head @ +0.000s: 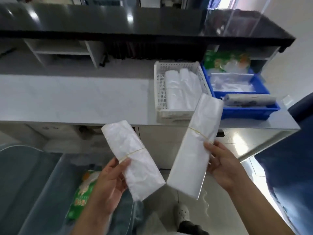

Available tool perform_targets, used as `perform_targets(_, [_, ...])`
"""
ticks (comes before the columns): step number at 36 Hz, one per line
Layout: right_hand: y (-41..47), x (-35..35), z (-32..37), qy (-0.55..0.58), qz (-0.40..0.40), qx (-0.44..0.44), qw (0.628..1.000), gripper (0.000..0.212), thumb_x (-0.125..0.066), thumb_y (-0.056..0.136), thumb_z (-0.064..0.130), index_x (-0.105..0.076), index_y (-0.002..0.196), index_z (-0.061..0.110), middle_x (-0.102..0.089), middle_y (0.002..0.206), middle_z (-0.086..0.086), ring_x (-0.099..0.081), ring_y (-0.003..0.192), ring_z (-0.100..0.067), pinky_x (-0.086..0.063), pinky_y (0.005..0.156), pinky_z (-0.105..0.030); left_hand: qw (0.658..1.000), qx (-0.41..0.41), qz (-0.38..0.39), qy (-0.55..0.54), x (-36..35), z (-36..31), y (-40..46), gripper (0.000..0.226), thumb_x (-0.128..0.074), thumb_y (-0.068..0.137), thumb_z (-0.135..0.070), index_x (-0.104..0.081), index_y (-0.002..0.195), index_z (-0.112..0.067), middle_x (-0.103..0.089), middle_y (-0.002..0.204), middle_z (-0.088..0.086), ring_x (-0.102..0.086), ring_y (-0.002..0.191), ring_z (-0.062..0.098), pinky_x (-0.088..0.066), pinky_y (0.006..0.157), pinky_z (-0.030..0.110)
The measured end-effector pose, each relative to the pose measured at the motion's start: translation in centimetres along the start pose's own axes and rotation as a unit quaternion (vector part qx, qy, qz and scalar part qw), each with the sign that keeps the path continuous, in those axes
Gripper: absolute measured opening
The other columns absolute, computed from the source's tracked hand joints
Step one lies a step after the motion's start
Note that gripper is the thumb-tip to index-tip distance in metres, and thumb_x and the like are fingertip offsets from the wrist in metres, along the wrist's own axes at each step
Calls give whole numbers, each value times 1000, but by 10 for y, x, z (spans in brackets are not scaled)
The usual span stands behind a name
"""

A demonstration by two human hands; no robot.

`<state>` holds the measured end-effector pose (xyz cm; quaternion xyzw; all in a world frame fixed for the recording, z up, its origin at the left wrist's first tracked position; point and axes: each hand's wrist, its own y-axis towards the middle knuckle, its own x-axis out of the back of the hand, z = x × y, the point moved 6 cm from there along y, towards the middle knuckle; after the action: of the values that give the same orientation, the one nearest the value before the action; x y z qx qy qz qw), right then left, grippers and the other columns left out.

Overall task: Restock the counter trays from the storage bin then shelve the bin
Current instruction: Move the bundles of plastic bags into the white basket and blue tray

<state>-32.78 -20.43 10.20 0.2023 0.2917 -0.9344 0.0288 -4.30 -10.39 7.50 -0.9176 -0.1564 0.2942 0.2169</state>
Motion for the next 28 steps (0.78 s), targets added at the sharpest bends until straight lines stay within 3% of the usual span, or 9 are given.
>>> perform_targets(5, [16, 58, 37, -38, 14, -35, 999, 43, -78, 69, 19, -70, 111, 13, -74, 107, -10, -73, 86, -26, -59, 64, -36, 998, 10, -23, 49, -65, 6, 31, 40, -68, 80, -14, -68, 120, -11, -73, 113, 15, -75, 84, 26, -60, 60, 33])
perform_targets(8, [32, 78, 66, -60, 21, -32, 997, 41, -78, 66, 21, -73, 106, 15, -75, 103, -8, -73, 81, -24, -58, 59, -33, 997, -4, -45, 66, -97, 1, 54, 42, -69, 79, -14, -67, 121, -12, -73, 112, 13, -74, 88, 27, -61, 65, 37])
perform_targets(11, [50, 81, 96, -65, 36, -14, 997, 35, -75, 70, 19, -73, 105, 14, -76, 99, -7, -74, 76, -21, -57, 56, -30, 996, -24, -59, 61, -122, -7, 69, 45, -71, 75, -13, -68, 120, -11, -74, 111, 13, -74, 85, 24, -61, 67, 36])
perform_targets(16, [82, 60, 133, -89, 91, -1, 992, 40, -72, 74, 18, -69, 114, 12, -74, 108, -11, -73, 88, -27, -59, 63, -35, 995, -41, -62, 69, -139, -23, 76, 40, -73, 72, -15, -72, 112, -11, -75, 106, 13, -74, 82, 23, -61, 64, 35])
perform_targets(22, [145, 29, 156, -113, 74, -23, 991, 33, -72, 79, 11, -67, 113, 13, -76, 103, -7, -74, 87, -24, -59, 61, -33, 991, -54, -90, 77, -129, -56, 109, 33, -71, 78, -15, -74, 111, -16, -73, 113, 13, -72, 94, 26, -56, 90, 48])
perform_targets(25, [185, 9, 166, -147, 61, -24, 987, 22, -70, 83, 5, -69, 104, 13, -78, 92, -4, -75, 76, -20, -58, 58, -30, 991, -60, -87, 85, -128, -74, 135, 36, -70, 77, -16, -73, 114, -15, -74, 110, 13, -73, 89, 25, -62, 70, 40])
perform_targets(28, [224, -18, 175, -191, 61, -16, 980, 17, -68, 85, 2, -70, 98, 12, -77, 84, -4, -74, 69, -19, -56, 54, -29, 992, -64, -74, 76, -130, -92, 164, 38, -70, 76, -14, -72, 113, -13, -76, 99, 9, -73, 74, 18, -56, 53, 28])
